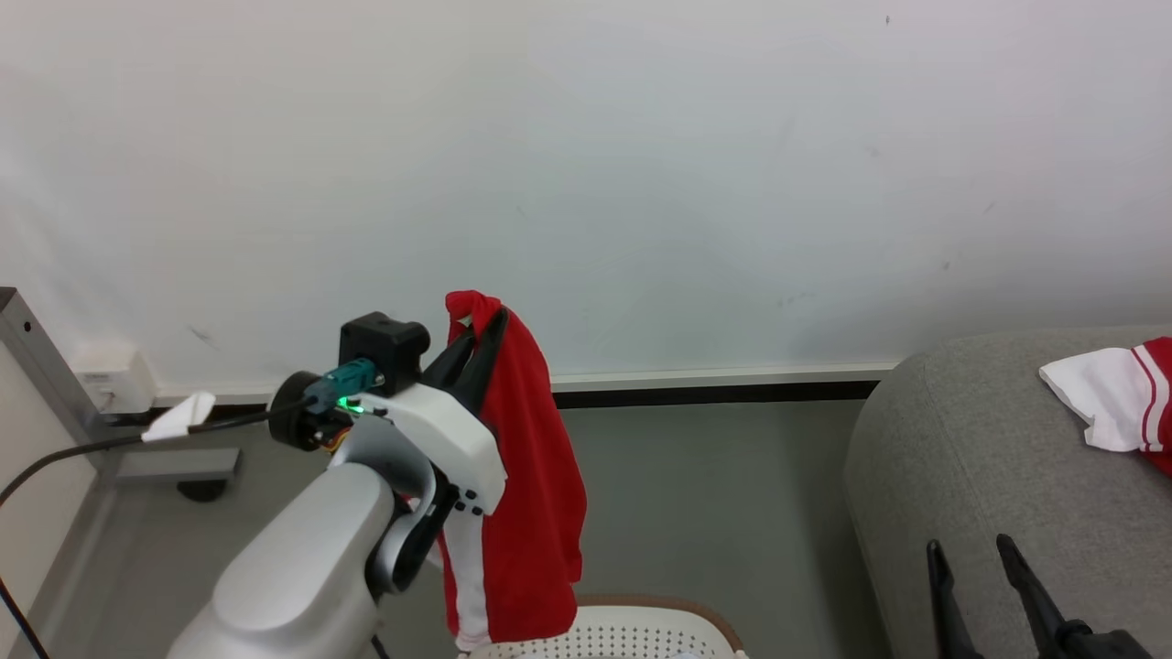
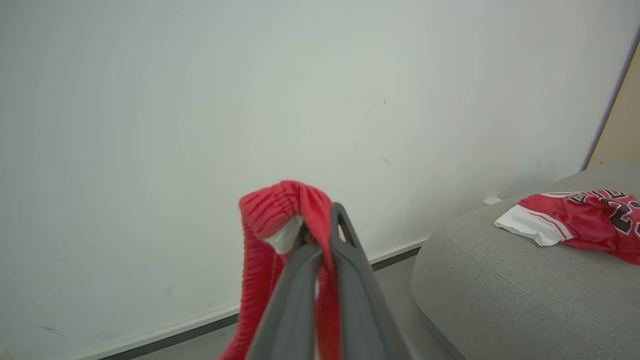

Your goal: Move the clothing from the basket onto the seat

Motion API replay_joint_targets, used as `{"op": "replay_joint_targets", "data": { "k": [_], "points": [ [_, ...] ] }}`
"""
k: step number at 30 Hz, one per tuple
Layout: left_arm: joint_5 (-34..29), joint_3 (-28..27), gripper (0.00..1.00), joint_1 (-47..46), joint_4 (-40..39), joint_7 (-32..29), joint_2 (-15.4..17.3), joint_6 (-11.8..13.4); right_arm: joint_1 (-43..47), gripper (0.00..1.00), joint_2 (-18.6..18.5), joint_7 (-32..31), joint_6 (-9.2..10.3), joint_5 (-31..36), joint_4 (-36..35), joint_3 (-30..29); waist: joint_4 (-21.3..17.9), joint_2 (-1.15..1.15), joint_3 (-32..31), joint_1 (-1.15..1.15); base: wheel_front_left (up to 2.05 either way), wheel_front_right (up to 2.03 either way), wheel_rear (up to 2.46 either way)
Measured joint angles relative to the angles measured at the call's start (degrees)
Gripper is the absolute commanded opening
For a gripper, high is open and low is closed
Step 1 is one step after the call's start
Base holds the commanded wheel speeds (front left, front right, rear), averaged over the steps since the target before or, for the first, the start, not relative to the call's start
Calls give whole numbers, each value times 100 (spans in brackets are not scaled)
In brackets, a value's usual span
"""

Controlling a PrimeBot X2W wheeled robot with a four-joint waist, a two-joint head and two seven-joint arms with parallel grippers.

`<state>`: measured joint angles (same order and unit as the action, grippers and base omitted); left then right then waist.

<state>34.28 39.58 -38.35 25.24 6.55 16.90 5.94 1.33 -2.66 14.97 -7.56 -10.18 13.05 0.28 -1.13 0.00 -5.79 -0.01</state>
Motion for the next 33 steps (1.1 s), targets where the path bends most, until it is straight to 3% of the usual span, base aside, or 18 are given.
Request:
{"op": "replay_joint_targets", "data": {
  "k": [6, 21, 33],
  "points": [
    [0, 73, 0, 79, -534, -221, 111, 86, -25, 100, -187, 0, 0, -80, 3, 698, 48, 0, 12, 0, 0, 0, 0],
    [-29, 454, 0, 128, -1169, -503, -53, 64, -2106, 100, -1838, -690, 0, -1722, 143, 3820, 203, 0, 82, 2, 0, 0, 0],
    [-52, 818, 0, 89, -1269, -561, -378, -131, -3802, 100, -2212, -783, 0, -3233, 655, 6081, 472, 0, 53, 2, 0, 0, 0]
  ]
}}
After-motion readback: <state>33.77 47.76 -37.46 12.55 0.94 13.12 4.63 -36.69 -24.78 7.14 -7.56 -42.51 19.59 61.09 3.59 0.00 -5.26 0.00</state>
